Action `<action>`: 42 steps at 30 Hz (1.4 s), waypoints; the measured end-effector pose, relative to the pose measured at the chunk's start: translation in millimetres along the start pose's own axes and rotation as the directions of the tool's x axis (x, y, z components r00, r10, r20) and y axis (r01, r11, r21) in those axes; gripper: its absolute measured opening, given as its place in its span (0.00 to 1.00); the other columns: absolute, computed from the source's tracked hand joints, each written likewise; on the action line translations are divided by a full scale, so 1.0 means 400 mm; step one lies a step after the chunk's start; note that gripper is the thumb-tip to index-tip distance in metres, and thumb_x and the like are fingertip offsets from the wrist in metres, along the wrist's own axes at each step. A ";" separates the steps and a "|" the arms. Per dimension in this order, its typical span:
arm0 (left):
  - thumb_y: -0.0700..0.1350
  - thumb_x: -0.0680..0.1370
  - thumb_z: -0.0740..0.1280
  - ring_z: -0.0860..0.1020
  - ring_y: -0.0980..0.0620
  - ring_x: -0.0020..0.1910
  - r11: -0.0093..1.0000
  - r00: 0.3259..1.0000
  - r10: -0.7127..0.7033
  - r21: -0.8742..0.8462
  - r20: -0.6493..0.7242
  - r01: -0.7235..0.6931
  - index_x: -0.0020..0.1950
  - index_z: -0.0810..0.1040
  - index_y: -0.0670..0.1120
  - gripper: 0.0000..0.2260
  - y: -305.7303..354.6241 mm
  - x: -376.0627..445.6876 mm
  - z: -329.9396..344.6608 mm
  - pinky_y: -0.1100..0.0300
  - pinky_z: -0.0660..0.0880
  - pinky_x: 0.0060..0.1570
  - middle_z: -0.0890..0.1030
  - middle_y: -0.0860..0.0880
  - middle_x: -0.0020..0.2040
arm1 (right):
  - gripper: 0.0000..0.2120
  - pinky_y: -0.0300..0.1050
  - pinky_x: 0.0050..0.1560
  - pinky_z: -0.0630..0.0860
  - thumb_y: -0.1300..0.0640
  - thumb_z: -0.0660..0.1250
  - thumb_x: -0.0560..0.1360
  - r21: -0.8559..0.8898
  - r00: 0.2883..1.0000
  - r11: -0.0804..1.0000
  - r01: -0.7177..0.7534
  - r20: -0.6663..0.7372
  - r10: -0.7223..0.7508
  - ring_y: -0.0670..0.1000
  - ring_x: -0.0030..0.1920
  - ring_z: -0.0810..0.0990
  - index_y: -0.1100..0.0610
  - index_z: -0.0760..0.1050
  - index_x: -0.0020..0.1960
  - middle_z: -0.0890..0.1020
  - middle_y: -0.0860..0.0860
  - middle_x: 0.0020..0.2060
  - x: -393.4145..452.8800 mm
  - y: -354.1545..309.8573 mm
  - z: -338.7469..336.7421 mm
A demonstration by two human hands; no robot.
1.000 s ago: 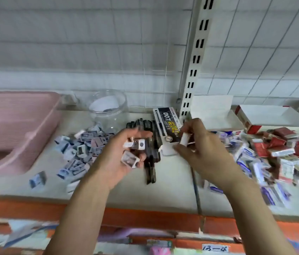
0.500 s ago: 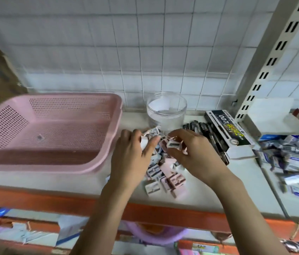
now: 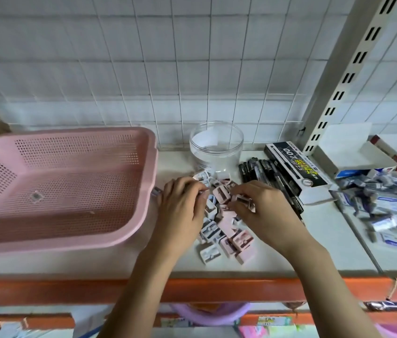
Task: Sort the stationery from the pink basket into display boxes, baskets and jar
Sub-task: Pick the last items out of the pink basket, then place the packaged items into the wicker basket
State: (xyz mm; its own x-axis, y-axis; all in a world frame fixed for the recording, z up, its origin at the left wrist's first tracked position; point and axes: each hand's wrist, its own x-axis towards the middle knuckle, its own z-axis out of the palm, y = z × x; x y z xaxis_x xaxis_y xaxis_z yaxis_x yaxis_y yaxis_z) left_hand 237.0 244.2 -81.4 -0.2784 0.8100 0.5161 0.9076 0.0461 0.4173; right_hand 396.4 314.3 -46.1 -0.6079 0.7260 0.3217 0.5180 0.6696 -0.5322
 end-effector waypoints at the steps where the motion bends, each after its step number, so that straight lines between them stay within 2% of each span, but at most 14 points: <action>1: 0.52 0.77 0.55 0.73 0.49 0.52 1.000 1.000 0.010 0.025 0.010 -0.010 0.50 0.78 0.46 0.15 0.001 -0.001 -0.006 0.58 0.60 0.48 0.78 0.50 0.51 | 0.09 0.31 0.39 0.66 0.62 0.69 0.73 0.004 1.000 1.000 0.002 -0.003 -0.002 0.49 0.39 0.76 0.58 0.81 0.53 0.81 0.52 0.46 -0.002 -0.001 0.000; 5: 0.49 0.76 0.57 0.77 0.47 0.54 0.993 0.997 0.074 0.086 0.027 -0.076 0.54 0.78 0.44 0.14 0.018 -0.005 -0.029 0.58 0.63 0.52 0.79 0.49 0.52 | 0.08 0.40 0.45 0.70 0.60 0.68 0.74 -0.007 0.999 1.000 0.022 -0.031 -0.022 0.55 0.48 0.79 0.59 0.80 0.53 0.82 0.54 0.47 -0.007 -0.007 -0.004; 10: 0.45 0.75 0.60 0.76 0.45 0.51 0.994 0.996 0.086 0.066 -0.030 -0.084 0.51 0.78 0.43 0.10 0.070 -0.029 -0.062 0.50 0.74 0.49 0.79 0.48 0.49 | 0.08 0.44 0.44 0.74 0.61 0.67 0.74 0.036 0.995 0.997 0.074 -0.065 -0.071 0.56 0.45 0.81 0.59 0.80 0.53 0.81 0.54 0.47 -0.043 -0.010 -0.031; 13: 0.43 0.75 0.60 0.76 0.43 0.49 0.995 0.993 0.072 0.080 -0.092 -0.065 0.48 0.78 0.42 0.09 0.128 -0.062 -0.072 0.48 0.73 0.49 0.79 0.47 0.46 | 0.09 0.42 0.43 0.72 0.59 0.66 0.73 0.029 0.993 0.997 0.074 -0.094 -0.071 0.55 0.43 0.80 0.59 0.80 0.52 0.81 0.54 0.46 -0.098 0.003 -0.061; 17: 0.42 0.75 0.60 0.75 0.43 0.46 0.996 0.991 0.057 0.079 -0.122 -0.048 0.46 0.78 0.42 0.08 0.232 -0.133 -0.056 0.53 0.69 0.49 0.79 0.46 0.44 | 0.08 0.41 0.44 0.70 0.61 0.67 0.75 0.026 0.994 0.999 0.039 -0.106 -0.036 0.55 0.46 0.79 0.59 0.79 0.53 0.80 0.52 0.45 -0.217 0.042 -0.113; 20: 0.41 0.75 0.60 0.74 0.42 0.44 0.997 0.988 0.049 0.070 -0.146 -0.039 0.46 0.78 0.41 0.07 0.325 -0.206 -0.033 0.52 0.68 0.49 0.79 0.45 0.42 | 0.09 0.39 0.48 0.69 0.61 0.66 0.75 0.031 0.995 0.999 0.018 -0.097 -0.015 0.56 0.49 0.79 0.60 0.79 0.54 0.81 0.54 0.47 -0.327 0.082 -0.160; 22: 0.41 0.75 0.60 0.74 0.42 0.45 0.998 0.991 0.030 0.050 -0.132 -0.024 0.46 0.77 0.41 0.08 0.389 -0.265 -0.020 0.50 0.69 0.48 0.79 0.44 0.43 | 0.08 0.37 0.46 0.67 0.62 0.66 0.75 0.037 0.996 0.999 0.012 -0.084 -0.009 0.57 0.48 0.79 0.61 0.79 0.53 0.81 0.55 0.46 -0.399 0.104 -0.190; 27: 0.42 0.75 0.58 0.74 0.43 0.41 1.000 0.997 0.029 -0.009 -0.069 -0.030 0.45 0.77 0.42 0.08 0.507 -0.402 0.001 0.49 0.70 0.42 0.79 0.46 0.41 | 0.12 0.43 0.42 0.70 0.57 0.61 0.72 0.053 0.998 0.999 0.005 -0.059 -0.002 0.57 0.43 0.79 0.60 0.80 0.50 0.81 0.55 0.44 -0.542 0.127 -0.246; 30: 0.43 0.76 0.58 0.74 0.47 0.41 0.998 0.998 0.040 -0.049 -0.047 -0.042 0.46 0.76 0.42 0.09 0.545 -0.452 -0.010 0.53 0.71 0.42 0.79 0.46 0.41 | 0.10 0.49 0.43 0.72 0.57 0.63 0.75 0.054 0.998 0.999 -0.008 -0.065 0.011 0.57 0.45 0.78 0.60 0.79 0.50 0.81 0.55 0.44 -0.610 0.129 -0.267; 34: 0.42 0.77 0.61 0.78 0.50 0.37 0.995 0.999 0.045 -0.093 -0.012 -0.046 0.48 0.77 0.41 0.07 0.565 -0.490 -0.030 0.60 0.71 0.37 0.81 0.47 0.41 | 0.06 0.44 0.42 0.69 0.63 0.66 0.75 0.058 0.995 0.997 -0.046 -0.083 0.051 0.56 0.43 0.78 0.60 0.79 0.51 0.81 0.55 0.44 -0.680 0.119 -0.276; 37: 0.41 0.76 0.62 0.78 0.49 0.34 0.992 0.997 0.065 -0.109 0.041 -0.060 0.49 0.77 0.40 0.07 0.566 -0.517 -0.031 0.59 0.73 0.31 0.82 0.46 0.40 | 0.07 0.46 0.42 0.71 0.64 0.66 0.75 0.041 0.990 0.994 -0.098 -0.102 0.102 0.56 0.42 0.78 0.60 0.79 0.52 0.81 0.55 0.45 -0.729 0.112 -0.272; 42: 0.38 0.76 0.65 0.76 0.48 0.31 0.990 0.986 0.069 -0.132 0.151 -0.049 0.47 0.77 0.42 0.02 0.560 -0.571 -0.017 0.56 0.72 0.28 0.80 0.46 0.38 | 0.07 0.51 0.42 0.74 0.62 0.66 0.75 0.014 0.980 0.986 -0.168 -0.104 0.169 0.57 0.43 0.79 0.59 0.79 0.52 0.81 0.55 0.43 -0.821 0.100 -0.245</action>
State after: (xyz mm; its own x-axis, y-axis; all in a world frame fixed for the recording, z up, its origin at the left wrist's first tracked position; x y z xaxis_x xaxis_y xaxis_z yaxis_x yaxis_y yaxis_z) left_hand 501.7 65.7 -100.6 -0.1647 0.8903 0.4246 0.8707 -0.0710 0.4866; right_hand 675.8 118.1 -96.2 -0.4458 0.8410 0.3067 0.6043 0.5355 -0.5899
